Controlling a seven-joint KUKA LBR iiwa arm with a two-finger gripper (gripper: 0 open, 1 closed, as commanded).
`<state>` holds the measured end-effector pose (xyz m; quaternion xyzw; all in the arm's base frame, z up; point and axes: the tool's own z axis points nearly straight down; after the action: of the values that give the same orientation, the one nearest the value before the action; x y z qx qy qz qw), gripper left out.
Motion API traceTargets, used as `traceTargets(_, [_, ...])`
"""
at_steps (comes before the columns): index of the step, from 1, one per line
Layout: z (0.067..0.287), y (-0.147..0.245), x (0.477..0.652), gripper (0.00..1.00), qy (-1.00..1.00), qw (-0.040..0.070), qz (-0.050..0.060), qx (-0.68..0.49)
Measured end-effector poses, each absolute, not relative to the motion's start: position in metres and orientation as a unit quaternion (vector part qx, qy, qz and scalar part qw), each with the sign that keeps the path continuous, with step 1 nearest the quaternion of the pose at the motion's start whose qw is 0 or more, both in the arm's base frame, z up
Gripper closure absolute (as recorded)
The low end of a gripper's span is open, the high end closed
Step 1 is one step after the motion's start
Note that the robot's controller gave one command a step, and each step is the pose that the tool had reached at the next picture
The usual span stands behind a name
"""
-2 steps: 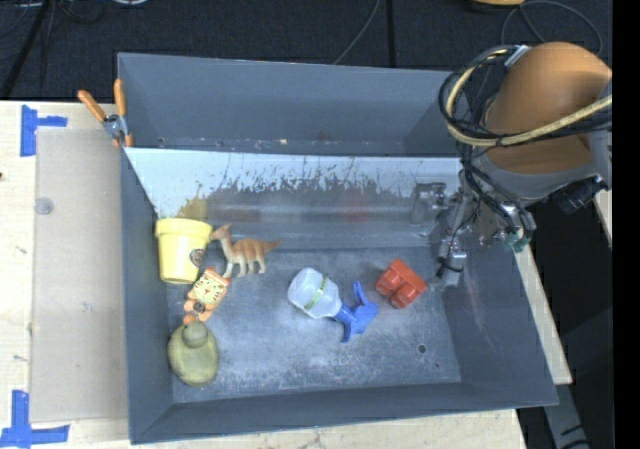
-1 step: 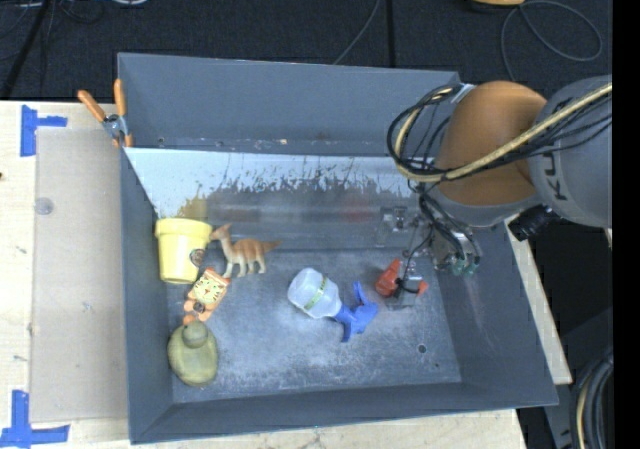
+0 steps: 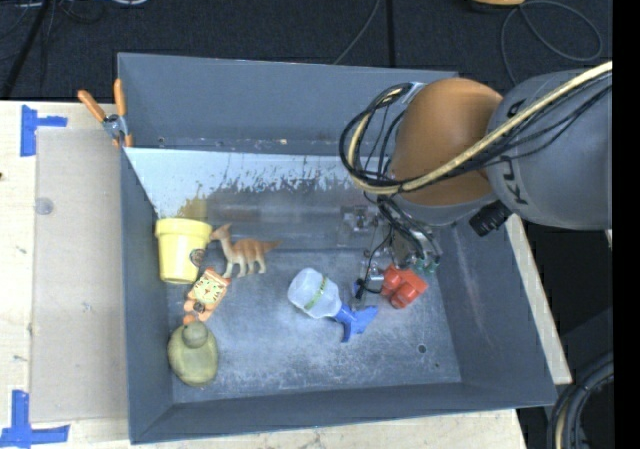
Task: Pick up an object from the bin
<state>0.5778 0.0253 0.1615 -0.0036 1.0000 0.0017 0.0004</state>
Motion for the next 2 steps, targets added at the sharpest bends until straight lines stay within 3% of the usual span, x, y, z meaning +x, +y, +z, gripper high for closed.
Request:
traceTargets(1, [0.121, 0.016, 0.557, 0.00, 0.997, 0.000, 0.000, 0.078])
traceTargets(2, [0.090, 0.020, 0.560, 0.00, 0.992, -0.001, 0.001, 0.125])
